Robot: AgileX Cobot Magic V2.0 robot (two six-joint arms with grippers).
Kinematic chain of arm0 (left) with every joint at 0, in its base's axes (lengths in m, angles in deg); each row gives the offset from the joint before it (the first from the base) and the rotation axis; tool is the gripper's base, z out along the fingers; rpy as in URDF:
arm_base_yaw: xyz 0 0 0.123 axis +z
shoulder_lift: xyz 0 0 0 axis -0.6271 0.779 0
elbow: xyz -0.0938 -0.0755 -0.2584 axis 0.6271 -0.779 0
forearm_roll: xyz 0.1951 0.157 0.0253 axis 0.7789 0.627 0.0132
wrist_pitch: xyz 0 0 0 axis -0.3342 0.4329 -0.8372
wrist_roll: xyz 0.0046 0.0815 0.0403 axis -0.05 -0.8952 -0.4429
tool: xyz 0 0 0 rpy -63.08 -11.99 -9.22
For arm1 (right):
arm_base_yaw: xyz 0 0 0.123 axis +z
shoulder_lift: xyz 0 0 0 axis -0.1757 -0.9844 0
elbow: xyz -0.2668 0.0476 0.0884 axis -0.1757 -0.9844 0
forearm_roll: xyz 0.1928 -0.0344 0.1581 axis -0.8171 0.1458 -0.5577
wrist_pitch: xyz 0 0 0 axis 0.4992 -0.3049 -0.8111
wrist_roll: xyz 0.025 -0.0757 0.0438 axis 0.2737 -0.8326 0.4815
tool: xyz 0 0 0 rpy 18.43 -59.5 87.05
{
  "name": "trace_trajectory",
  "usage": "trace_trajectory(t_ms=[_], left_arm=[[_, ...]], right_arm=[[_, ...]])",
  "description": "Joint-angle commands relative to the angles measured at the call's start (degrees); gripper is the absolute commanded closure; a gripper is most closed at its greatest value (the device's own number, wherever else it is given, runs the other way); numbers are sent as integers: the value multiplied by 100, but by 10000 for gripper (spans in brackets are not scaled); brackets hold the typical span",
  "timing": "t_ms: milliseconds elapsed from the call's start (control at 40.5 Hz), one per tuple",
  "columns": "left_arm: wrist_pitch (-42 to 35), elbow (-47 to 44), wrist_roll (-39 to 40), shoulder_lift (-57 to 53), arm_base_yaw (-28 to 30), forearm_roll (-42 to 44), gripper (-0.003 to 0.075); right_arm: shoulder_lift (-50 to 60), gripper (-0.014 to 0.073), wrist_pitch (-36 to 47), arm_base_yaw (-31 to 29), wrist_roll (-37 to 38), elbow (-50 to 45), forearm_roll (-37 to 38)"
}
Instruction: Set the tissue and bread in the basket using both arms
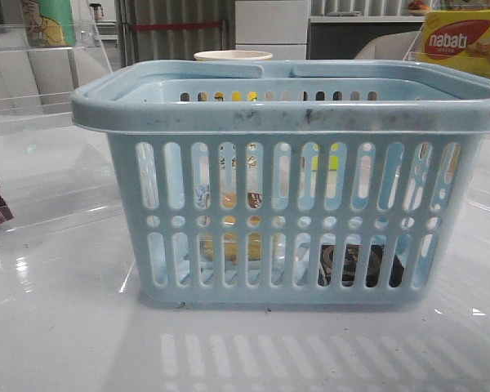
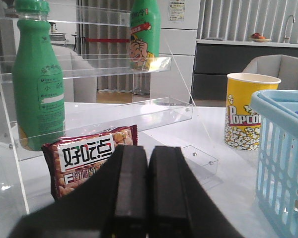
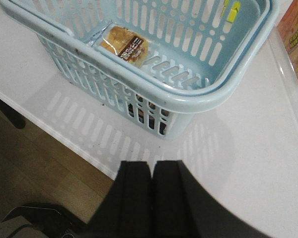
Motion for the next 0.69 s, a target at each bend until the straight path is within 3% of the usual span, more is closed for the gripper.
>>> trace_trajectory(t_ms=[0,469,543,666], left_arm=[[-510,-38,13,-98,-43,0,627],[-510,-38,13,-98,-43,0,627],[-510,-38,13,-98,-43,0,627],[-510,-38,13,-98,-43,0,627]], right_arm=[[-7,566,373,11,5,156,49],[78,566,401,-17,5,90,49],[269,566,557,-284,-1,-89,49],[877,566,1544,-1103,-1,-766,152]])
